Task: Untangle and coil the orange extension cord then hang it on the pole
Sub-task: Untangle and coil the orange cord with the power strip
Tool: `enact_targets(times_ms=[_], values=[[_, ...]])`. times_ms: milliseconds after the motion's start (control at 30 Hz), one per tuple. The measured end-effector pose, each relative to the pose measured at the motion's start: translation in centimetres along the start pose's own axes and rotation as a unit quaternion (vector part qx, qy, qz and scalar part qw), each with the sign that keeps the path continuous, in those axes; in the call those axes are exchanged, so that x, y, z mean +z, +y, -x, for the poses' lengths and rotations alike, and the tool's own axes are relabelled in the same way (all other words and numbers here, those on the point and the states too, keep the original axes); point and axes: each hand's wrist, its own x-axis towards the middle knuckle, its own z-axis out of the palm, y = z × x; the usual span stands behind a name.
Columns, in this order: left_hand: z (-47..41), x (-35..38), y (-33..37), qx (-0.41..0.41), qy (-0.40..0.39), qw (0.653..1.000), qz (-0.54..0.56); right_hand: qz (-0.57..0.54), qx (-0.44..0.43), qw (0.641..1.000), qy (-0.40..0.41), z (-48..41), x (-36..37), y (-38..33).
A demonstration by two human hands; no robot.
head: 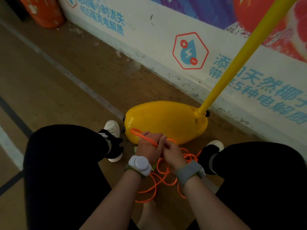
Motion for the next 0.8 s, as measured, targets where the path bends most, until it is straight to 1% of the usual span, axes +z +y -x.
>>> enact_targets(times_ms=[67,133,200,300,367,467,500,533,567,633,667,700,733,767,800], values=[[0.1,-0.8,0.1,-0.026,0.020,0.999,-0.018,0.029,-0.001,0.997,-0.065,0.1,0.0,0.1],[-0.1,-1.1,0.1,-0.064,0.005,0.998,-0.014,0.070,-0.023,0.993,-0.093,0.0,0.0,0.2],[-0.3,-1.2,0.0,-0.097,-0.003,0.995,-0.017,0.101,-0.040,0.991,-0.075,0.0,0.1,0.4],[-0.5,-1.2,-0.3,-0.131,-0.016,0.991,0.023,0.089,-0.035,0.995,-0.031,0.0,0.2,0.5],[-0.5,-1.3,-0.5,-0.132,-0.026,0.990,0.046,0.115,-0.045,0.992,-0.024,0.0,0.0,0.4],[-0.7,-1.5,-0.7,-0.121,-0.048,0.991,0.040,0.178,-0.056,0.982,-0.034,0.1,0.0,0.1],[-0.8,-1.5,-0.7,-0.122,-0.058,0.990,0.036,0.223,-0.062,0.972,-0.036,0.1,-0.1,0.0],[-0.9,-1.7,-0.8,-0.129,-0.057,0.989,0.035,0.289,-0.062,0.954,-0.046,0.1,-0.5,-0.2],[-1.1,-2.0,-1.2,-0.144,-0.046,0.988,0.042,0.368,-0.057,0.926,-0.067,0.1,-1.1,-0.6],[-1.6,-2.7,-2.1,-0.184,-0.006,0.979,0.090,0.506,-0.048,0.854,-0.108,0.3,-2.6,-1.5],[-1.9,-3.1,-2.4,-0.196,0.004,0.973,0.124,0.534,-0.058,0.837,-0.107,0.5,-3.4,-2.1],[-2.1,-3.4,-2.6,-0.203,-0.009,0.966,0.157,0.531,-0.079,0.839,-0.089,0.7,-3.8,-2.7],[-2.2,-3.5,-2.5,-0.209,-0.044,0.960,0.182,0.492,-0.104,0.862,-0.062,0.9,-4.0,-3.3],[-2.2,-3.5,-2.2,-0.209,-0.094,0.951,0.206,0.425,-0.128,0.895,-0.040,1.1,-4.0,-4.2],[-2.1,-3.5,-1.5,-0.204,-0.154,0.939,0.229,0.357,-0.143,0.923,-0.035,1.1,-4.0,-4.9]])
